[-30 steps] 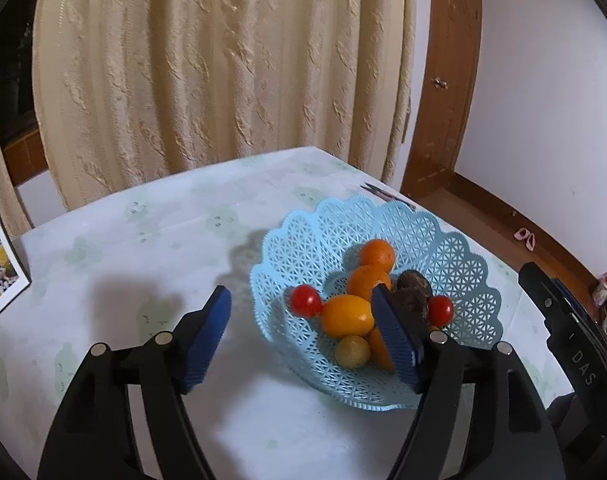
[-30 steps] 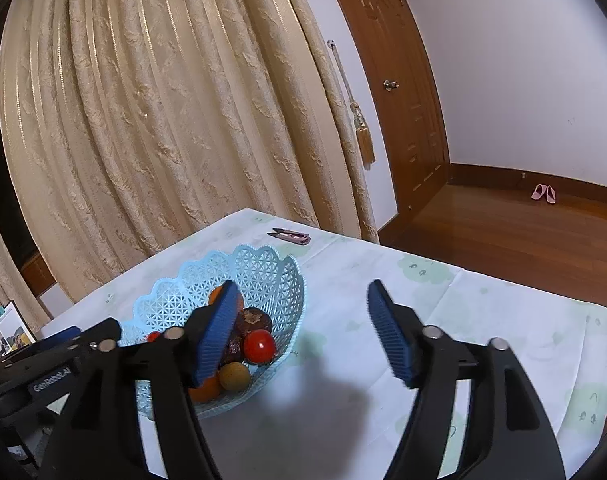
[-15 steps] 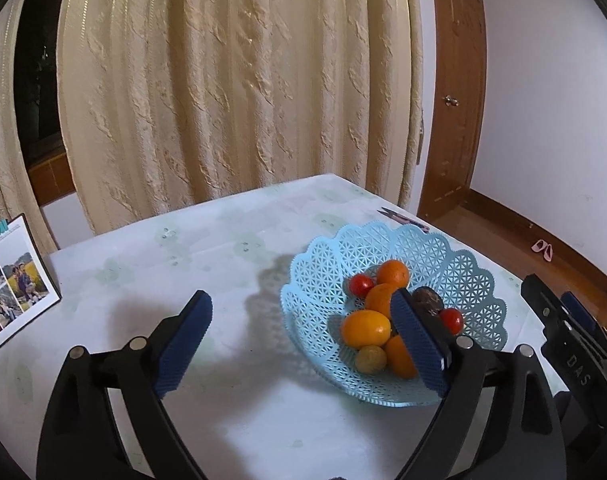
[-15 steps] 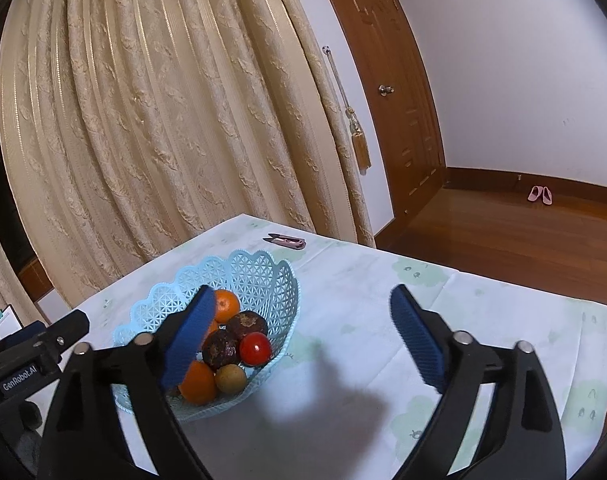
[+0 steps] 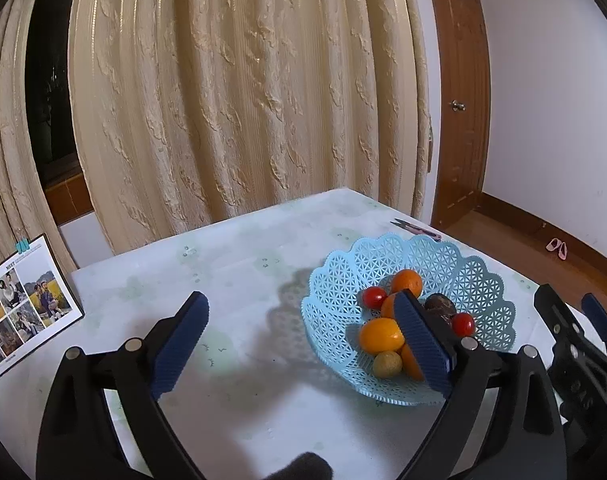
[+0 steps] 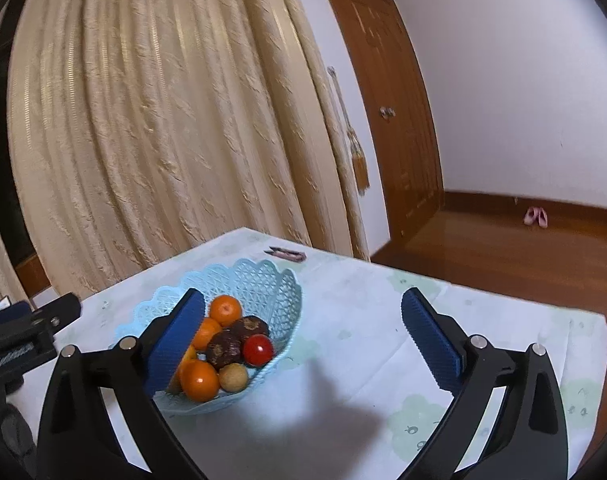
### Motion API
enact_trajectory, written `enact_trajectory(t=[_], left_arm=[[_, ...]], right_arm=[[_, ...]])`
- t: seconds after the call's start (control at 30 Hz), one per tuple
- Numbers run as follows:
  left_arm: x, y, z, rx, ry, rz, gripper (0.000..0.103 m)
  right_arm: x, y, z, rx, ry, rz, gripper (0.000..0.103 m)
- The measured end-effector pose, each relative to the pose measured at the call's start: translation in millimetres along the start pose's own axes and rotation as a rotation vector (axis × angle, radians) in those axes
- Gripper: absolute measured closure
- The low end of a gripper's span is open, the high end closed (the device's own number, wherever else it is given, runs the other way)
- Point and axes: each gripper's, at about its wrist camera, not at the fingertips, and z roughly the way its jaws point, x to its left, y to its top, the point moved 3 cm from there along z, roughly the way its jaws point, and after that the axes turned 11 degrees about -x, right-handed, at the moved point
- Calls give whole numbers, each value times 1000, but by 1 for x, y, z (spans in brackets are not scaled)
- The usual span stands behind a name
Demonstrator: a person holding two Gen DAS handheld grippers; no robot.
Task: Organize fruits
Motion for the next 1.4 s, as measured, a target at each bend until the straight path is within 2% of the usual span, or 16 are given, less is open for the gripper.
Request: enact_trajectory(t=[0.13,0.33,0.5,0.63,0.9,1.4], left_arm=[[-1,0,-3,-10,8,11,10],[-8,1,-9,-42,60,82,5],[-13,0,-11,-33,60,108,5],[-15,-4,-7,-15,98,146,5],[-12,-8,-2,-1,128,158,5],[-6,-16,7,21,192,190,5]], right_arm=[[10,0,-15,-41,22,-45,3],[24,-3,-30,-40,30,-112,3],[35,-8,-31,-34,26,-172,3],[39,-11,-28,-17,28,-203,3],[35,-15,-16,50,13,-191,3],[37,-17,-13,72,-2,-207,3]])
